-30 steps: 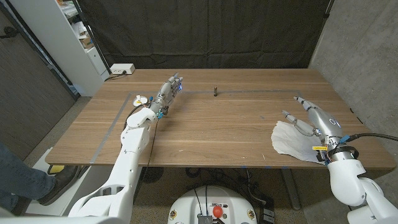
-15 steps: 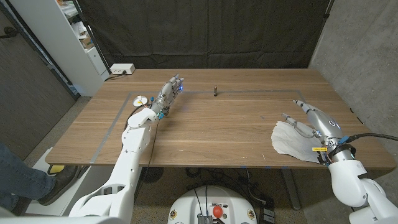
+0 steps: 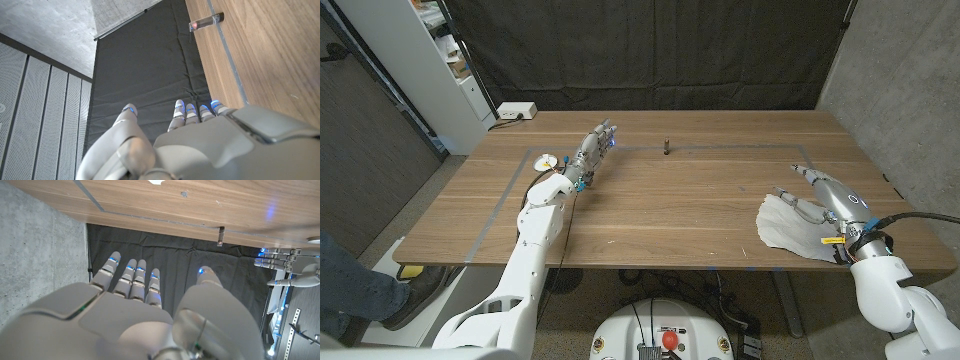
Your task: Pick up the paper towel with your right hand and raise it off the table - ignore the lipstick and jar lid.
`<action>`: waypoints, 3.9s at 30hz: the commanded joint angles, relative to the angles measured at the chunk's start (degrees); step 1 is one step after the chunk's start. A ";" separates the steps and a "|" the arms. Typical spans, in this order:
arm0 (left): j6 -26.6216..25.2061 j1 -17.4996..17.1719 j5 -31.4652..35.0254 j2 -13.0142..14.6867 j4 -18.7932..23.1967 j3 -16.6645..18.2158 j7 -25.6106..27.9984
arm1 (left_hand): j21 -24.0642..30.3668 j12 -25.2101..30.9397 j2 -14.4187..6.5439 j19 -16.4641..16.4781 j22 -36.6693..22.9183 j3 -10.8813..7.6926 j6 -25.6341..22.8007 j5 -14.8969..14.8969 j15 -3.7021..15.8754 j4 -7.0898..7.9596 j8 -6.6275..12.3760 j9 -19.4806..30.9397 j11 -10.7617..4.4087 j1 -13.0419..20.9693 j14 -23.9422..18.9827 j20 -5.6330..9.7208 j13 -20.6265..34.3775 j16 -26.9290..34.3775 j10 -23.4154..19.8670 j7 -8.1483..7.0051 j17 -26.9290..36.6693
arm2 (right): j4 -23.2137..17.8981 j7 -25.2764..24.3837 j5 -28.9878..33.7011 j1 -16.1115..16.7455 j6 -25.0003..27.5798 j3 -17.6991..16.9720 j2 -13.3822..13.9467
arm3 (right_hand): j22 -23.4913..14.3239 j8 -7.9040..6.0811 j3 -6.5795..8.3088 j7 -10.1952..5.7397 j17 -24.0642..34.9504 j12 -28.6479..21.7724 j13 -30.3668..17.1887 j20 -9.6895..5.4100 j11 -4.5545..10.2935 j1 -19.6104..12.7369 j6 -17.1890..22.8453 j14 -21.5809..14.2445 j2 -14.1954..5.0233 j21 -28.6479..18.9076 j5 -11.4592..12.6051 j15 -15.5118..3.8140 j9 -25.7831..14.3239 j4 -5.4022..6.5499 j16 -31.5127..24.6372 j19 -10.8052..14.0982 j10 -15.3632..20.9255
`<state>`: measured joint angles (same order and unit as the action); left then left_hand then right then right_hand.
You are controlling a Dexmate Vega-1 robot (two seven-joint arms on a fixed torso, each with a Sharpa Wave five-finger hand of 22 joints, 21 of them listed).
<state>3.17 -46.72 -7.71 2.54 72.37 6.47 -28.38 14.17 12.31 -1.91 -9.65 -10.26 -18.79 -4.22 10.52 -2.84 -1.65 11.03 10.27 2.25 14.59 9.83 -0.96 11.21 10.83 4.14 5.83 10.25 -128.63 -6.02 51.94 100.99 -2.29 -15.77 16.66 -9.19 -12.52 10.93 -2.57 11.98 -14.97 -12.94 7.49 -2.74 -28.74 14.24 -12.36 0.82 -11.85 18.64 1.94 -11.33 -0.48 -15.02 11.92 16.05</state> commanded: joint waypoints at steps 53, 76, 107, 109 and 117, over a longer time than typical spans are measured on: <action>-1.05 0.66 0.95 -0.18 0.25 -1.21 0.67 | -0.92 -0.21 -0.54 -7.42 -0.18 0.03 -0.43 -0.02 0.28 -0.71 -0.07 0.07 -0.43 -0.14 0.48 -1.65 -0.05 -0.02 0.36 0.02 0.19 | -1.88 11.62 8.75 1.90 14.47 4.09 3.41 | -0.47 1.81 -0.62 -1.60 -0.22 3.85 0.16 4.63 -1.30 -4.13 -5.63 4.34 3.35 1.16 2.32 4.66 -0.37 -3.68 3.00 1.50 -7.48; -1.02 1.88 1.50 -0.23 -1.46 -1.38 0.39 | -1.14 -0.21 -0.64 -7.45 -0.21 0.08 -0.39 -0.02 0.21 -0.82 -0.12 0.08 -0.41 -0.23 0.51 -2.07 -0.04 -0.02 0.37 -0.13 0.20 | -2.90 17.83 11.11 0.57 20.06 6.47 5.27 | -0.53 2.16 -1.73 -1.51 -0.29 4.42 0.99 4.78 -2.73 -5.17 -9.63 4.74 5.07 1.36 4.52 7.69 -0.19 -4.62 3.30 0.81 -9.98; -1.71 1.46 1.93 -0.36 -0.64 -1.61 0.80 | -1.44 -0.25 -0.75 -7.55 -0.26 0.15 -0.45 -0.03 -0.18 -0.96 -0.13 0.08 -0.33 -0.38 0.58 -2.23 -0.03 -0.03 0.50 -0.21 0.21 | -0.95 19.30 10.22 -0.46 23.79 8.41 6.60 | -0.62 1.52 -3.08 -1.49 -0.27 4.37 1.53 4.84 -3.00 -5.36 -10.83 6.59 6.13 1.46 5.91 7.22 -0.03 -4.82 3.60 -0.93 -12.48; -1.79 1.42 1.97 -0.34 -0.63 -1.66 0.81 | -1.46 -0.25 -0.75 -7.55 -0.26 0.16 -0.46 -0.03 -0.12 -0.97 -0.12 0.08 -0.33 -0.39 0.58 -2.20 -0.03 -0.03 0.52 -0.23 0.21 | -0.71 19.33 10.05 -0.61 24.10 8.55 6.62 | -0.62 1.40 -3.17 -1.54 -0.26 4.29 1.56 4.84 -2.88 -5.39 -10.59 6.64 6.15 1.44 5.99 6.94 -0.02 -4.82 3.58 -0.98 -12.41; -1.86 1.38 2.10 -0.36 -0.76 -1.74 0.98 | -1.53 -0.25 -0.77 -7.54 -0.27 0.18 -0.46 -0.03 -0.12 -1.02 -0.13 0.08 -0.20 -0.43 0.60 -2.20 -0.03 -0.03 0.52 -0.19 0.22 | 0.37 19.54 9.08 -0.89 24.76 8.84 7.28 | -0.64 1.27 -3.33 -1.49 -0.25 4.03 1.63 4.83 -2.68 -5.47 -10.34 6.50 6.12 1.37 6.20 6.40 -0.01 -4.83 3.44 -1.04 -11.97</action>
<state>1.62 -45.15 -5.79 2.25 71.53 4.85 -27.67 12.69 12.08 -2.14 -9.85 -10.25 -18.39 -4.42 10.52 -2.84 -2.38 11.03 10.25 2.04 14.36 9.83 -2.59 11.21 10.83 4.35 5.62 10.25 -129.50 13.59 62.17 100.48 21.50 -7.38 23.25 -9.75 -10.64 7.99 -3.85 11.73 -10.41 -11.17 12.18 -5.68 -34.05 3.52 -5.74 6.27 -10.40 24.36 8.57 -11.19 -5.29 -11.45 11.49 3.72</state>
